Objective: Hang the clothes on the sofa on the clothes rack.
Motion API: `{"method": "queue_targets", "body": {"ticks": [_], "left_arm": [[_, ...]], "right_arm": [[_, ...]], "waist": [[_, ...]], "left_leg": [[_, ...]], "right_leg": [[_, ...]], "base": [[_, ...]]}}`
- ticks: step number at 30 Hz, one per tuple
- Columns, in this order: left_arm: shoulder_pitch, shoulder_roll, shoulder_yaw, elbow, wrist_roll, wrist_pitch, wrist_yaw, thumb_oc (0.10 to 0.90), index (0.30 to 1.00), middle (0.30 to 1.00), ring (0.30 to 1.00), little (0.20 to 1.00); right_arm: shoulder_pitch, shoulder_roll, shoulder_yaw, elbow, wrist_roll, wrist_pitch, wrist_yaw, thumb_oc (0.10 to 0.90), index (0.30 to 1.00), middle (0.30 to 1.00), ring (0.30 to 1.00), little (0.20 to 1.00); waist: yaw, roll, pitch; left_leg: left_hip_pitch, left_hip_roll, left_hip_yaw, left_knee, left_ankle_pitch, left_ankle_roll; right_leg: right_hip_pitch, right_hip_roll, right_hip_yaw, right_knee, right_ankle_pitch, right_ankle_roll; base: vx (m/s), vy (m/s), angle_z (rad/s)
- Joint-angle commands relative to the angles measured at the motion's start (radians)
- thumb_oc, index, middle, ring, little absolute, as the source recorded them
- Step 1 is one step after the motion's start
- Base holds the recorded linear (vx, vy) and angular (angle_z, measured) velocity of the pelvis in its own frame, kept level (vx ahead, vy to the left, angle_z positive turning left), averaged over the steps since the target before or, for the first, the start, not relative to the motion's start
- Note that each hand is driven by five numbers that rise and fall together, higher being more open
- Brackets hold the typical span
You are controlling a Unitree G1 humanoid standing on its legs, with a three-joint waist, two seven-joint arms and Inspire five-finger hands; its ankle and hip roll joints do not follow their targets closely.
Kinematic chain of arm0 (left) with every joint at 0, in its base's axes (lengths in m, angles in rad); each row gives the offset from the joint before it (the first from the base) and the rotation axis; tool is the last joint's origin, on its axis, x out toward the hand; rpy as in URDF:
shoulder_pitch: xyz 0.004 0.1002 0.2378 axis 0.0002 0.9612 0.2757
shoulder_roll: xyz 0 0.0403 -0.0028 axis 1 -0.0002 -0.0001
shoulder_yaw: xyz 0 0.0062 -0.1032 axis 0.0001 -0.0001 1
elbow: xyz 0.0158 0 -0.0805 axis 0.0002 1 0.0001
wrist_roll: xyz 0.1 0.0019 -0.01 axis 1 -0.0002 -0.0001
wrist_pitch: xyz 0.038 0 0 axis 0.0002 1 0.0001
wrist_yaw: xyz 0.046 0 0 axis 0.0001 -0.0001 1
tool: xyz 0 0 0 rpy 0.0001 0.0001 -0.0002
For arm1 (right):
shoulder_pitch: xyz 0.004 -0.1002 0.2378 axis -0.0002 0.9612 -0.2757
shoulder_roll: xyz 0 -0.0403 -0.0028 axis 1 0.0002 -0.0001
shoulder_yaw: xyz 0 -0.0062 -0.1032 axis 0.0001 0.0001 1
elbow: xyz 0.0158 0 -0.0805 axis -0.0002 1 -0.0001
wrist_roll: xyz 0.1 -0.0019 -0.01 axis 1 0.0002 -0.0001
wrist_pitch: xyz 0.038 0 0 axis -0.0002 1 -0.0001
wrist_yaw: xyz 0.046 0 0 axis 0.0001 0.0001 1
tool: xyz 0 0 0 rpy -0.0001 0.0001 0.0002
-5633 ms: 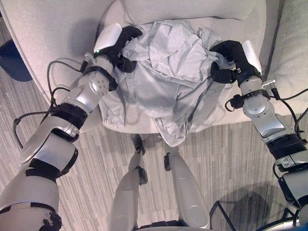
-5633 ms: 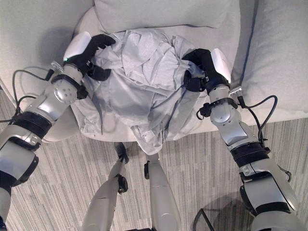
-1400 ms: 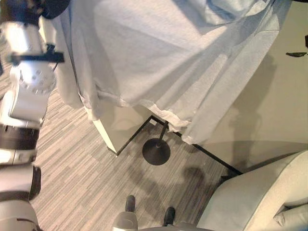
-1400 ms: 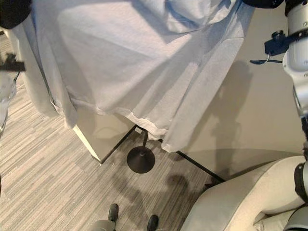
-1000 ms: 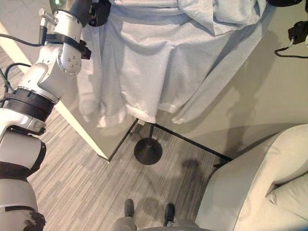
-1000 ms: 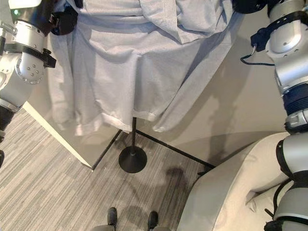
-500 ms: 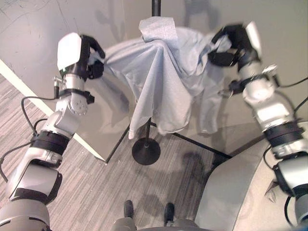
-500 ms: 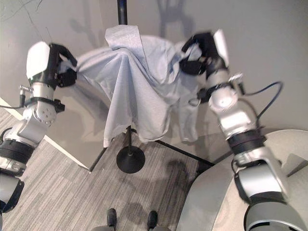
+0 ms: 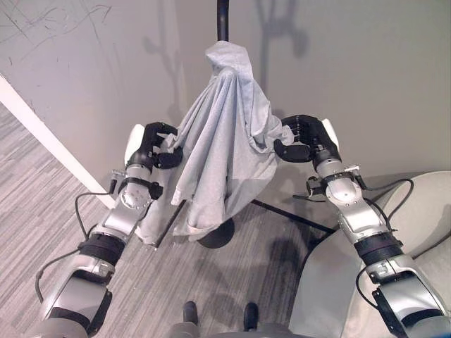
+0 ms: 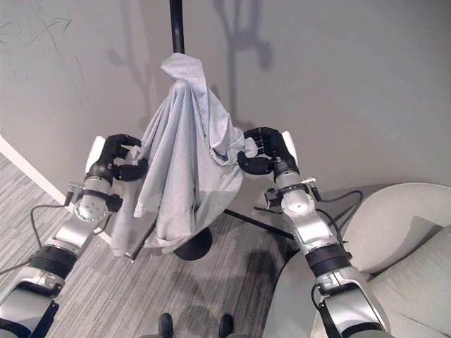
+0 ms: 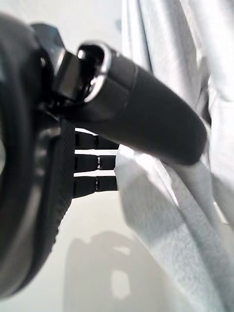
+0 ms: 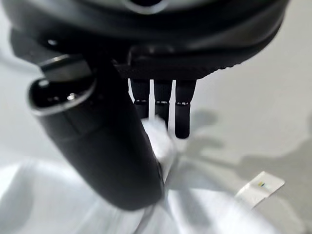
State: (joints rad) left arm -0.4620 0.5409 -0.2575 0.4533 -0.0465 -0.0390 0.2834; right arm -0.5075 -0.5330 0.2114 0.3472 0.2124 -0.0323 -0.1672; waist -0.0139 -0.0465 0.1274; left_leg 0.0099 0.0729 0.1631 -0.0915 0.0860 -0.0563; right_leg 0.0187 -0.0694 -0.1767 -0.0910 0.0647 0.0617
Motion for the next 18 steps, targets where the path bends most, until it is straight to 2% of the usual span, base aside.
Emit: {"method": "queue_targets", "body": {"ticks": [1, 9, 12, 15, 18], "left_arm": [[-0.087, 0.053, 0.086, 0.009, -0.018, -0.084, 0.028, 0.800, 0.900, 0.900, 0.900, 0.900], [0.028, 0.057, 0.177, -0.061, -0.004, -0.095, 0.025, 0.800, 0.900, 0.900, 0.900, 0.900], [0.164, 0.050, 0.266, -0.153, -0.008, -0.104, -0.003, 0.800, 0.900, 0.900, 0.900, 0.900], [0.300, -0.005, 0.310, -0.154, -0.062, -0.115, -0.063, 0.800, 0.900, 0.900, 0.900, 0.900], [0.385, -0.050, 0.318, -0.149, -0.104, -0.109, -0.119, 0.800, 0.900, 0.900, 0.900, 0.900]], "right_arm": [[-0.049, -0.060, -0.106, -0.075, 0.030, -0.117, -0.055, 0.800, 0.900, 0.900, 0.900, 0.900], [0.074, -0.080, -0.219, -0.156, 0.027, -0.130, -0.046, 0.800, 0.900, 0.900, 0.900, 0.900], [0.205, -0.087, -0.273, -0.200, -0.032, -0.111, -0.006, 0.800, 0.900, 0.900, 0.900, 0.900], [0.352, -0.047, -0.274, -0.143, -0.105, -0.087, 0.040, 0.800, 0.900, 0.900, 0.900, 0.900], [0.423, -0.014, -0.268, -0.100, -0.154, -0.066, 0.064, 0.800, 0.900, 0.900, 0.900, 0.900]], "waist": [[0.014, -0.021, -0.088], [0.011, -0.019, -0.092], [0.013, -0.020, -0.088], [0.016, -0.020, -0.076], [0.015, -0.016, -0.071]], "left_leg": [[0.094, 0.014, 0.025, 0.004, -0.164, -0.023], [0.106, 0.010, 0.027, 0.004, -0.173, -0.020], [0.108, 0.009, 0.025, 0.004, -0.175, -0.018], [0.106, 0.007, 0.023, 0.004, -0.174, -0.014], [0.107, 0.006, 0.021, 0.004, -0.175, -0.012]], "right_leg": [[0.057, -0.110, -0.060, 0.004, -0.014, 0.113], [0.069, -0.114, -0.061, 0.004, -0.017, 0.112], [0.073, -0.117, -0.070, 0.004, -0.015, 0.112], [0.074, -0.122, -0.075, 0.004, -0.013, 0.111], [0.076, -0.123, -0.076, 0.004, -0.015, 0.110]], "base": [[0.02, 0.006, -0.03], [0.00, 0.000, 0.00], [0.00, 0.000, 0.00], [0.00, 0.000, 0.00], [0.00, 0.000, 0.00]]}}
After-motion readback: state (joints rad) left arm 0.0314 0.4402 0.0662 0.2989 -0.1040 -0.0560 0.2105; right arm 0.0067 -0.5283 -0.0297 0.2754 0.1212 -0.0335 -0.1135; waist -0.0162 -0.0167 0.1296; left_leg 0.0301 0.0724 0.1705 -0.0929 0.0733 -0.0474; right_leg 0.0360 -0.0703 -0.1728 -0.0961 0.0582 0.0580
